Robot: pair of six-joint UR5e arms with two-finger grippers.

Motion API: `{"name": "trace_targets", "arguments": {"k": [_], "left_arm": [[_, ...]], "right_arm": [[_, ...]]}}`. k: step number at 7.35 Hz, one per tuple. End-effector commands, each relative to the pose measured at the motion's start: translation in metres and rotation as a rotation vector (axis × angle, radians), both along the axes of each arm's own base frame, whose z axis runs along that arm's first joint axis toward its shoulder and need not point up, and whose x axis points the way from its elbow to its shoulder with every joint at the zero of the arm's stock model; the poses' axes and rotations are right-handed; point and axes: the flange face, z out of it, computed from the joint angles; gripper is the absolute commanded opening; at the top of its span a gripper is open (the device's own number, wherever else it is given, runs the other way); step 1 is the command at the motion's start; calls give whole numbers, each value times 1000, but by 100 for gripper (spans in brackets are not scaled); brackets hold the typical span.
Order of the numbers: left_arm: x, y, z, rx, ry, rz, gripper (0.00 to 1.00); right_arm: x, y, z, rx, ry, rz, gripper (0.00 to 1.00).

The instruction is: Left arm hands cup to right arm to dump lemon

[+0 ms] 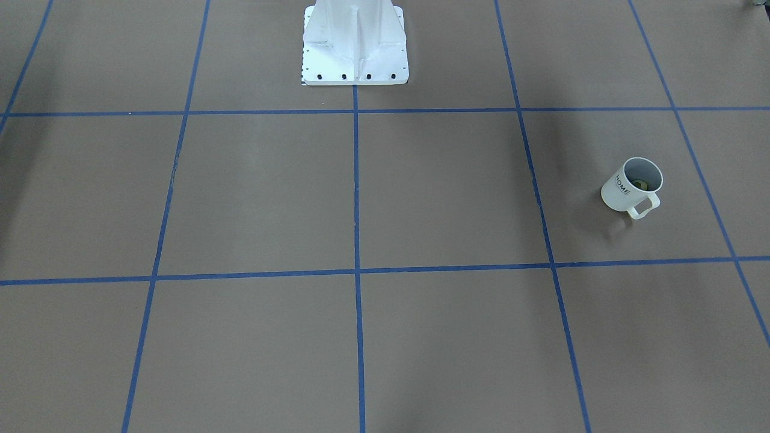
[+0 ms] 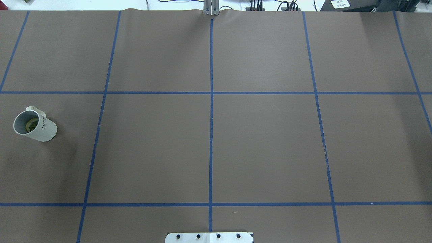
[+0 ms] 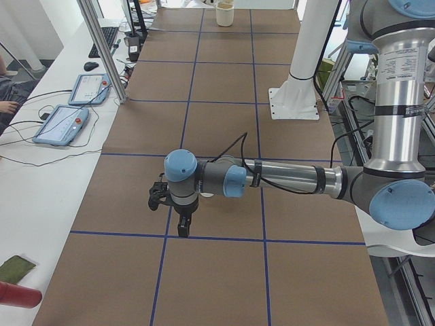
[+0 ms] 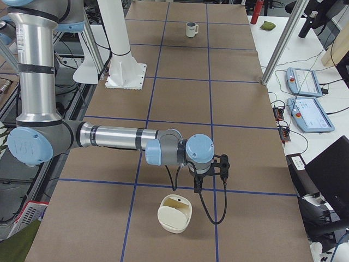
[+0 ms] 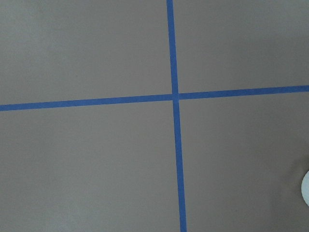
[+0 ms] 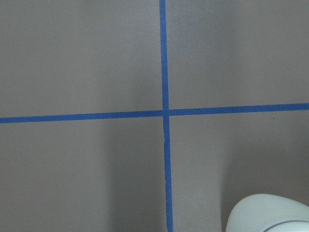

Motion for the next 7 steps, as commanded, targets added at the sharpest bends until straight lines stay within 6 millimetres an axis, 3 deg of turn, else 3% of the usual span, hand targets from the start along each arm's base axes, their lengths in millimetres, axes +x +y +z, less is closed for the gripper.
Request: {"name": "trace_targets", "arguments": {"k": [1, 3, 7], "left_arm": [[0, 0, 0, 2, 0, 0, 100], [1, -10, -16, 33, 0, 1, 100], [22, -15, -91, 149, 45, 2, 100]], "right_arm": [[0, 0, 0, 1, 2, 0, 100], [0, 0, 0, 1, -1, 1, 100], [0, -2, -15, 29, 0, 1, 100]]}}
